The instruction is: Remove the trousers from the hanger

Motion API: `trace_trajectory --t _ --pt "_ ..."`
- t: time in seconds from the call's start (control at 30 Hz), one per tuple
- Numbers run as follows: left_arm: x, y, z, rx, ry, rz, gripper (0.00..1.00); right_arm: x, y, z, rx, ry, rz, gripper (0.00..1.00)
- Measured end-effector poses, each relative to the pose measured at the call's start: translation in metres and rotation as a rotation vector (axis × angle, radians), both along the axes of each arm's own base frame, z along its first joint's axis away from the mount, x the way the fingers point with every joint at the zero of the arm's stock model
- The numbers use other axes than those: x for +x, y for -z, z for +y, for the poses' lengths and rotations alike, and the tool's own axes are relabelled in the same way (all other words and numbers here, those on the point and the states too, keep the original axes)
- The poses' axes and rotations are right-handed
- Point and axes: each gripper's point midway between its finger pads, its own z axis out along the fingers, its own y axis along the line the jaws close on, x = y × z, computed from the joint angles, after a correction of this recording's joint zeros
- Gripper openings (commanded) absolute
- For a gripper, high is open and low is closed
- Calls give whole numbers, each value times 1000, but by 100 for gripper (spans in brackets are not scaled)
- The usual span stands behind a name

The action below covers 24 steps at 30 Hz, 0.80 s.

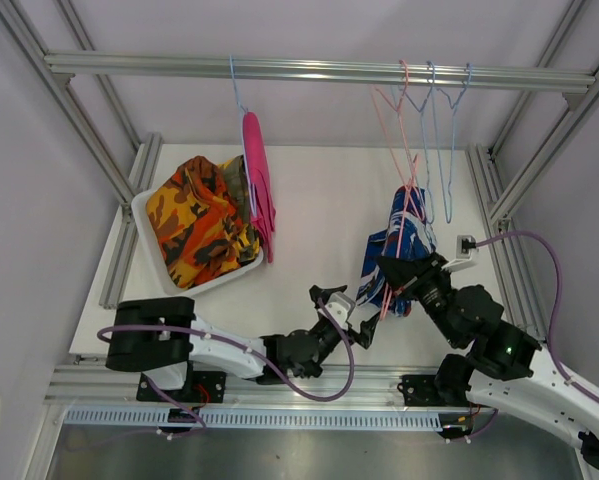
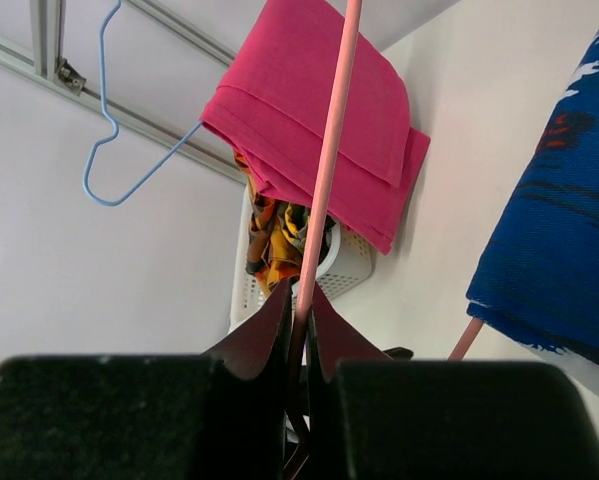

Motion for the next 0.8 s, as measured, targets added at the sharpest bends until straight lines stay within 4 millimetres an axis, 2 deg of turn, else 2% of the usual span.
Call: trace_trajectory --t 0.13,0.4,0.63,0.8 --pt "5 0 -5 -2 20 -4 99 -4 -1 -1 14 -15 -3 0" --pt "41 -8 -4 -17 -18 -18 100 -8 -3 -2 22 -37 -8 0" --pt "64 2 -5 10 -24 -19 99 -10 -2 4 9 -60 -8 0" --pt "68 9 -11 25 -1 -19 100 -9 1 8 -2 -69 -5 0"
